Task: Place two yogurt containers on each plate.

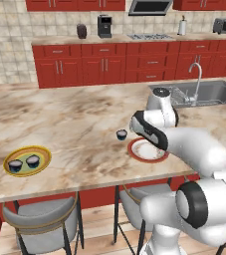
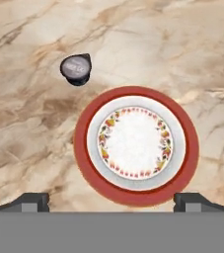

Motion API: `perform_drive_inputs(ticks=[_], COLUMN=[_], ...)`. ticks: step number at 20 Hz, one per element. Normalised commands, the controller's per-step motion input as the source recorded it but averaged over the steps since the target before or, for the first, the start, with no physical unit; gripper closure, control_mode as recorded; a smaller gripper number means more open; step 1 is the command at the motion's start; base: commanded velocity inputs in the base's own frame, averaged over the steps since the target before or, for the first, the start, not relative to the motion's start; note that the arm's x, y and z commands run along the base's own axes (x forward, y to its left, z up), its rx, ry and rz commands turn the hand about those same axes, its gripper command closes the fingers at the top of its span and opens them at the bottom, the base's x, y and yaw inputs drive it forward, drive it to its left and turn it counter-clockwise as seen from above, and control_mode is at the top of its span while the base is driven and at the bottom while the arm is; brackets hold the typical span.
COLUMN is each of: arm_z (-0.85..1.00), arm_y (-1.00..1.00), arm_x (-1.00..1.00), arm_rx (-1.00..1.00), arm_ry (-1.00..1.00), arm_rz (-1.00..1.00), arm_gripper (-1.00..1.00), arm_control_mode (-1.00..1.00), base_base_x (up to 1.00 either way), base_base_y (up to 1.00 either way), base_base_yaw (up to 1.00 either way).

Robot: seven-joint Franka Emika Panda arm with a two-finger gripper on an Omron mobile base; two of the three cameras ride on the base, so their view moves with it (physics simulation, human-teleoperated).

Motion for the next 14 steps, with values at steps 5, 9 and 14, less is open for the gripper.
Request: perform_drive_inputs(ticks=[5,9,14], arm_z=[-0.36,-0.38,-0.40], arm_y=[0.45,0.11,0.00], arm_x=[0.97,0.79,0.60], arm_rx=[0.00,0.02,0.05], arm_ry=[0.07,0.01,-0.01], arm_rz=[0.00,0.00,0.00], arm_gripper=[-1.00,-1.00,-1.00], arm_control_mode=[-1.00,-1.00,-1.00], base_base_x=[0.00,0.00,0.00], base_base_y=[0.00,0.00,0.00], base_base_yaw=[0.00,0.00,0.00])
